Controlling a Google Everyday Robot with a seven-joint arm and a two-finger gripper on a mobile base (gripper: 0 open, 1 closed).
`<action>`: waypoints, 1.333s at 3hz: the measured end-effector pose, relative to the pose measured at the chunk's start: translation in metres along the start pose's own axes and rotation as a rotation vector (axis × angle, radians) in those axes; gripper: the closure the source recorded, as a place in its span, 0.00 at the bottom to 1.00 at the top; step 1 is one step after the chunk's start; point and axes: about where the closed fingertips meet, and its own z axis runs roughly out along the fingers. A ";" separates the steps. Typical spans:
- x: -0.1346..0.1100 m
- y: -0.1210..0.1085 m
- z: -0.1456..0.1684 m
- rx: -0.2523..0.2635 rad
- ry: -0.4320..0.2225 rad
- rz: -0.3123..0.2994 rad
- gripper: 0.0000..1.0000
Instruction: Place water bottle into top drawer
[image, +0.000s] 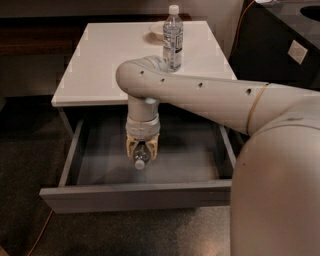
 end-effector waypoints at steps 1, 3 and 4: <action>0.013 0.003 0.013 -0.021 0.010 0.001 0.76; 0.021 0.000 0.036 -0.022 -0.022 0.001 0.30; 0.021 0.001 0.038 -0.023 -0.025 0.001 0.06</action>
Offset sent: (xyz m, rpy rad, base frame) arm 0.0207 0.0021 -0.0413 -0.0188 0.0198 0.0084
